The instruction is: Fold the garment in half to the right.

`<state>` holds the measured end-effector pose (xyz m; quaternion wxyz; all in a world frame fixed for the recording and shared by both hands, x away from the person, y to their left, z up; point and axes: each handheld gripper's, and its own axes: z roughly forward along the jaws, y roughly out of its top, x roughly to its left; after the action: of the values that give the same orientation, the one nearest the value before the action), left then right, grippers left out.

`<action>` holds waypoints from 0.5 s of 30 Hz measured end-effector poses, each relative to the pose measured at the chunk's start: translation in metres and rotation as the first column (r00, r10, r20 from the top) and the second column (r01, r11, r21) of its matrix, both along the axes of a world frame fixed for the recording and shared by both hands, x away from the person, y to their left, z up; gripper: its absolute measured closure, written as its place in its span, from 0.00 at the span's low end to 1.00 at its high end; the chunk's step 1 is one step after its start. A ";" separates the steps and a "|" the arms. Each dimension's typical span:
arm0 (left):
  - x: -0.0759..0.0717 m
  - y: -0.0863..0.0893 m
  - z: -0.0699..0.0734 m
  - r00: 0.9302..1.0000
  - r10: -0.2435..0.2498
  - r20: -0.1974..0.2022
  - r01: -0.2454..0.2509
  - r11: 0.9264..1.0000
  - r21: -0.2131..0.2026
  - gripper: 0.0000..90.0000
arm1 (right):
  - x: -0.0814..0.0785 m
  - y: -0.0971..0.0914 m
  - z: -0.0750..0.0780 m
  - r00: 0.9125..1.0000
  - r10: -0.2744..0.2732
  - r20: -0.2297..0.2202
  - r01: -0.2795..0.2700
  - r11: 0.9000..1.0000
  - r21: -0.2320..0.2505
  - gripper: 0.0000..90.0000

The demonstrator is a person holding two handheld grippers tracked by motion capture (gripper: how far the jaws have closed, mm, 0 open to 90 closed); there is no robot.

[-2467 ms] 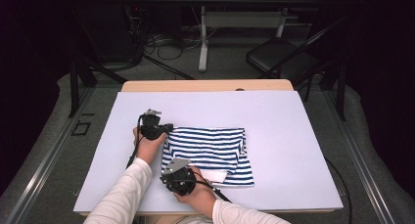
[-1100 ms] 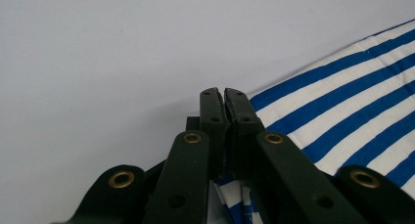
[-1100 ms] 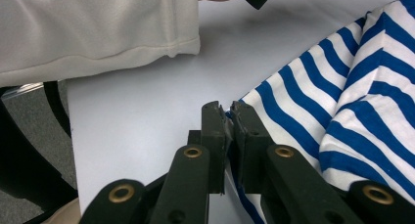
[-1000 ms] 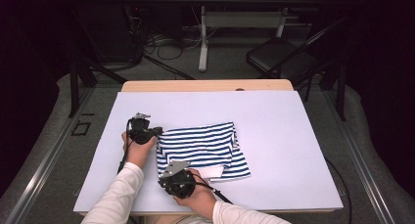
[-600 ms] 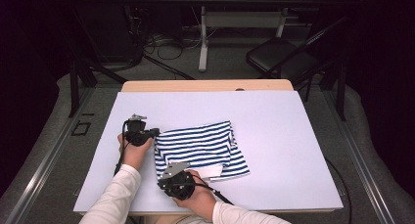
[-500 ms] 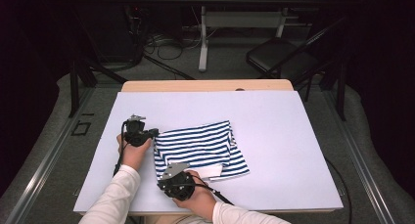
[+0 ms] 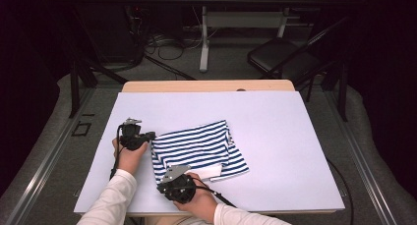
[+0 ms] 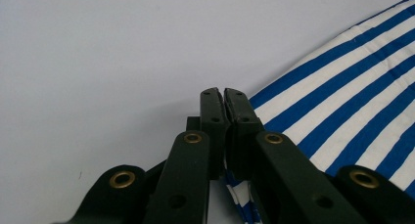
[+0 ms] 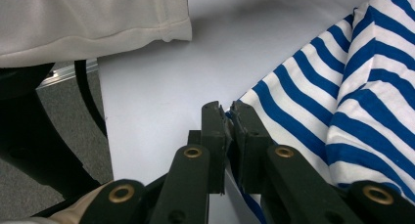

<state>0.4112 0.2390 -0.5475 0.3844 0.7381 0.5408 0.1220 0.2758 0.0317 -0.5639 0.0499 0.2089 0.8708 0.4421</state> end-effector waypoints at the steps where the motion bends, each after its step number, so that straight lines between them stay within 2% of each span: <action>1: -0.001 0.001 0.000 1.000 -0.002 0.001 0.002 1.000 0.006 0.97 | -0.001 0.000 0.000 1.000 0.001 0.000 -0.001 1.000 0.000 0.94; 15: -0.014 0.012 -0.001 1.000 0.001 -0.002 -0.001 1.000 0.019 0.97 | -0.005 0.001 0.001 0.999 0.030 -0.014 -0.030 1.000 0.006 0.94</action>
<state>0.3976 0.2509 -0.5485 0.3767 0.7416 0.5404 0.1268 0.2703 0.0327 -0.5632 0.0366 0.1990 0.8729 0.4440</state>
